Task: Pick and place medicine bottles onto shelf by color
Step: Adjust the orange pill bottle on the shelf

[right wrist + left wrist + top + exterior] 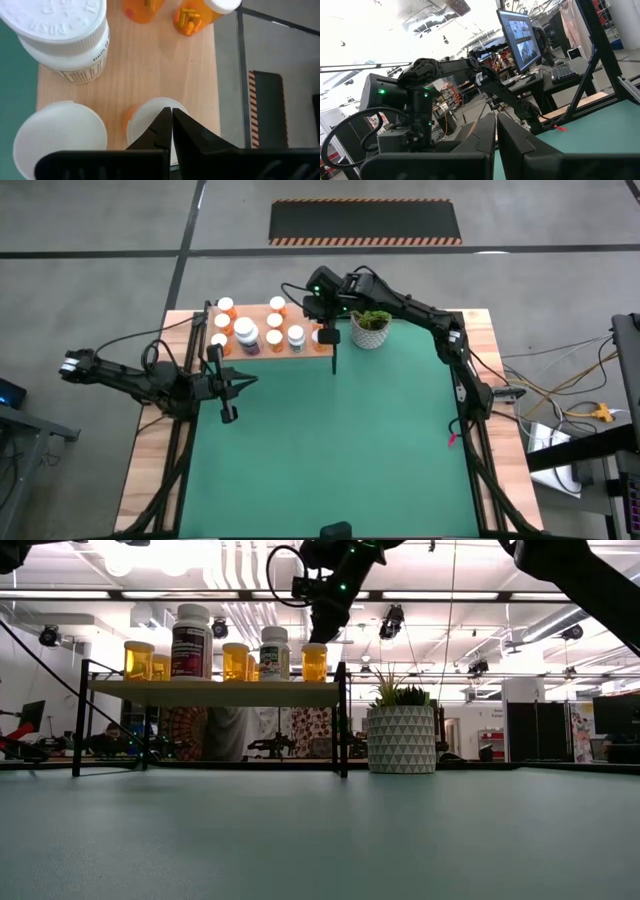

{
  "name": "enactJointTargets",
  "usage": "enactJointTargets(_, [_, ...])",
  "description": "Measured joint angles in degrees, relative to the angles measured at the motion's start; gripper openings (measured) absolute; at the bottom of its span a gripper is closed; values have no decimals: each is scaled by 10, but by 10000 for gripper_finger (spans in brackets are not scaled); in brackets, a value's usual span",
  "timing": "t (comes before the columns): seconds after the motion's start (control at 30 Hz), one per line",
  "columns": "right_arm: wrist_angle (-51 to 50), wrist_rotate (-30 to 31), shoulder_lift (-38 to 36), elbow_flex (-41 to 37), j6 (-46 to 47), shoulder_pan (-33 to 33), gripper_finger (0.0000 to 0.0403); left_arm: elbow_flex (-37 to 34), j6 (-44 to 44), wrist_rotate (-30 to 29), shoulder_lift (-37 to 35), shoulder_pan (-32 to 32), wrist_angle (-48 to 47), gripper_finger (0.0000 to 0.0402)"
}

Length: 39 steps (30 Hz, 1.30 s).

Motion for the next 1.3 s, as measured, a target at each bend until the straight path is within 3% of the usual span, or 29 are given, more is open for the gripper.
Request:
enactJointTargets(0.7, [7,15,-37,1,8,7,9,0,1,0,0,0,0,0])
enactJointTargets(0.97, [-69,-80,-95,-5,89,51,9,0,1,0,0,0,6,0])
enactJointTargets(1.13, [-81,-80,-135,-51,111,112,9,0,0,0,3,0,19,0])
enactJointTargets(1.3, [-49,-79,-210,-160,150,160,9,8,1,0,23,0,54,0])
